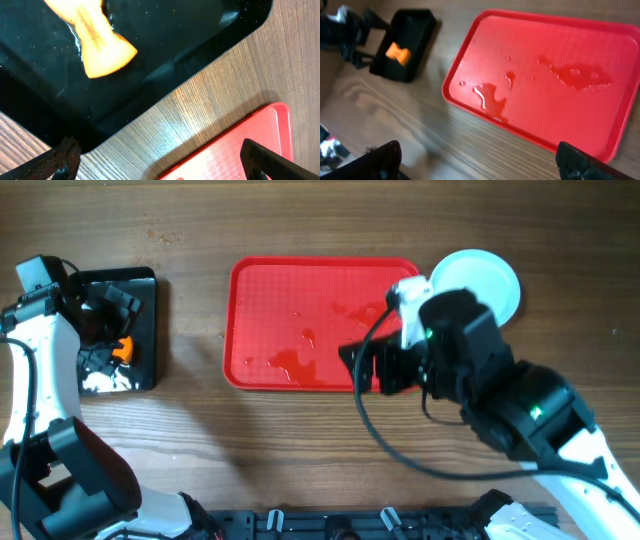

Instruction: Clean dirty plates on tray and stack at the side

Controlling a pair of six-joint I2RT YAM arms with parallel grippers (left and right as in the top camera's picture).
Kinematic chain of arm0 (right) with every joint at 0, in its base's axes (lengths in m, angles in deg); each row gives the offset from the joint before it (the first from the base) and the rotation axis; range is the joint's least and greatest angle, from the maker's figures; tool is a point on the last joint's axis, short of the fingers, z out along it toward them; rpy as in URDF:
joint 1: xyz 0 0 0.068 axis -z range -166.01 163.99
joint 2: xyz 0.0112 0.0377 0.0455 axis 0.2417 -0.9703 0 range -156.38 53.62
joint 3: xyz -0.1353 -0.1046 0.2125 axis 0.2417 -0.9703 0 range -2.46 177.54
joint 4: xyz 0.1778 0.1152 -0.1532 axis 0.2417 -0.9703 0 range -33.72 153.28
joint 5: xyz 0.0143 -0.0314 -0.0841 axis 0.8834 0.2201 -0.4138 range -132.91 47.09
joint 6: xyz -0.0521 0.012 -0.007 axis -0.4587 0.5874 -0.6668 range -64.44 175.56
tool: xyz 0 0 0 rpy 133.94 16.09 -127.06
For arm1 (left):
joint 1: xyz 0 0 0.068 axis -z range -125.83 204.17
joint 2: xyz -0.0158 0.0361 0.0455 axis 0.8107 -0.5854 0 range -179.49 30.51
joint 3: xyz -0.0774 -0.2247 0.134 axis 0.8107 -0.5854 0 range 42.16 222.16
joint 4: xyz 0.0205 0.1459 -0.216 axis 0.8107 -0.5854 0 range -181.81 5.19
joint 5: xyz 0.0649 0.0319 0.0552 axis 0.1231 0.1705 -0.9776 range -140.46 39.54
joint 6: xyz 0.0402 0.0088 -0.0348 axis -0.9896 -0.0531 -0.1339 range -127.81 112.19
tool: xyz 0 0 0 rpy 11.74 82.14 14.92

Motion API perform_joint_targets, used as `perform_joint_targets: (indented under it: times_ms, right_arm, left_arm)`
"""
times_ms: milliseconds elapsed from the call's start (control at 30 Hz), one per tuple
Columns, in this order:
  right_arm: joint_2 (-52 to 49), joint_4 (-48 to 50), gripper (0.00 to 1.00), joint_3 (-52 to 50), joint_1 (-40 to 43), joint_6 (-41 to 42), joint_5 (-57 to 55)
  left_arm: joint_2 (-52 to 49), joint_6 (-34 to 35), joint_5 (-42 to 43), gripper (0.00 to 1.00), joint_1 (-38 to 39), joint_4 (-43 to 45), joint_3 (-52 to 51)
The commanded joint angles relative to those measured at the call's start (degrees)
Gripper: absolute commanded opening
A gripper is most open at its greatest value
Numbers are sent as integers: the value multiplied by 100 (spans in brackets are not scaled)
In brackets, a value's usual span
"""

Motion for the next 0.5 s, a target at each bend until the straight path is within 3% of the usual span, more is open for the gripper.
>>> perform_joint_targets:
  times_ms: [0, 167, 467]
  right_arm:
    - [70, -186, 100, 9, -507, 439, -763]
    - [330, -208, 100, 9, -940, 732, -890]
    - [299, -739, 100, 9, -951, 872, -844]
  left_arm:
    - [-44, -7, 114, 100, -2, 0, -39]
    - [-44, -7, 114, 100, -2, 0, -39]
    - [-44, -7, 114, 100, -2, 0, -39]
